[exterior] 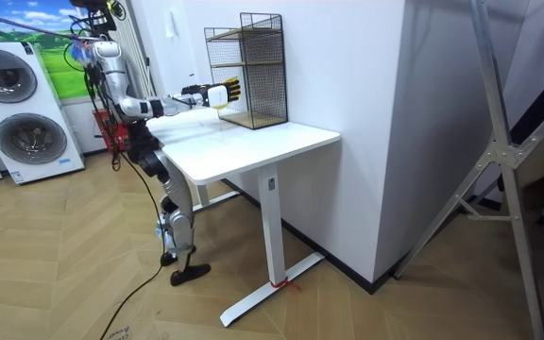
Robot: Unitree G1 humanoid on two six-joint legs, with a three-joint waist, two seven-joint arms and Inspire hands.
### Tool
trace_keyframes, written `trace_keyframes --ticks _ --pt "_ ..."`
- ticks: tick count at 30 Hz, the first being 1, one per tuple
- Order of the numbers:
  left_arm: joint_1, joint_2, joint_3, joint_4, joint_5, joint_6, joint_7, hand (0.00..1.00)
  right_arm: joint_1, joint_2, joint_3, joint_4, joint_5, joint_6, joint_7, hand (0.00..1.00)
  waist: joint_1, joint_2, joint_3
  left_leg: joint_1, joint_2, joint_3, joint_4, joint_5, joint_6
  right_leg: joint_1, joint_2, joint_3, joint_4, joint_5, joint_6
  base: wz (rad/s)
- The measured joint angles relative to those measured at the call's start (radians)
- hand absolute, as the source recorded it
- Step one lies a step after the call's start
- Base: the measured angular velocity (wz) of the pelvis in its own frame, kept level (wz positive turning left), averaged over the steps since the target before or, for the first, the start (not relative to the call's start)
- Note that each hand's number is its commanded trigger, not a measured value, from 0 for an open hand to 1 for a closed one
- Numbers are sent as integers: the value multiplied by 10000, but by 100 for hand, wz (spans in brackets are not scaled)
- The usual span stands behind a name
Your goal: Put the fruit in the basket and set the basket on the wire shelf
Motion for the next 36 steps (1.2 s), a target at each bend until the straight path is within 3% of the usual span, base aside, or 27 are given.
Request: trace_keyframes --ticks 11,17,23,26,28,32,36 --pt "-43 63 -32 -7 53 1 8 0 -49 68 21 50 -151 -1 -140 0 -99 4 4 265 60 27 -521 301 -63 326 128 20 -651 317 -48 0" --pt "-592 124 33 40 203 279 417 0 -149 37 13 673 -114 9 -241 0 -65 21 46 418 99 84 -594 303 -68 588 151 7 -828 387 -53 -3" --pt "-1831 126 214 1061 170 726 845 0 -1150 -30 -32 1761 671 462 -340 0 24 53 74 568 86 81 -682 357 -70 699 141 7 -848 394 -55 1" --pt "-2593 109 176 1851 178 1192 1202 0 -2205 -171 0 2406 1047 988 -551 0 39 36 76 642 66 29 -804 447 -81 788 146 -16 -975 446 -54 6" --pt "-3260 -27 279 2395 206 1454 1502 0 -2842 -179 -27 2487 1051 1277 -873 0 54 22 77 658 68 -10 -920 534 -83 877 141 -125 -1173 548 -70 8" --pt "-4045 -203 309 3179 207 1782 2036 0 -3802 -169 -20 3290 1588 1481 -1092 0 81 18 78 734 71 -83 -1027 610 -82 1052 156 -206 -1369 698 -72 7" --pt "-4797 -464 327 4162 209 2475 2590 0 -4311 -127 -12 4326 1760 2115 -1259 0 254 16 74 841 68 -80 -1031 610 -81 1143 153 -198 -1349 699 -71 0"
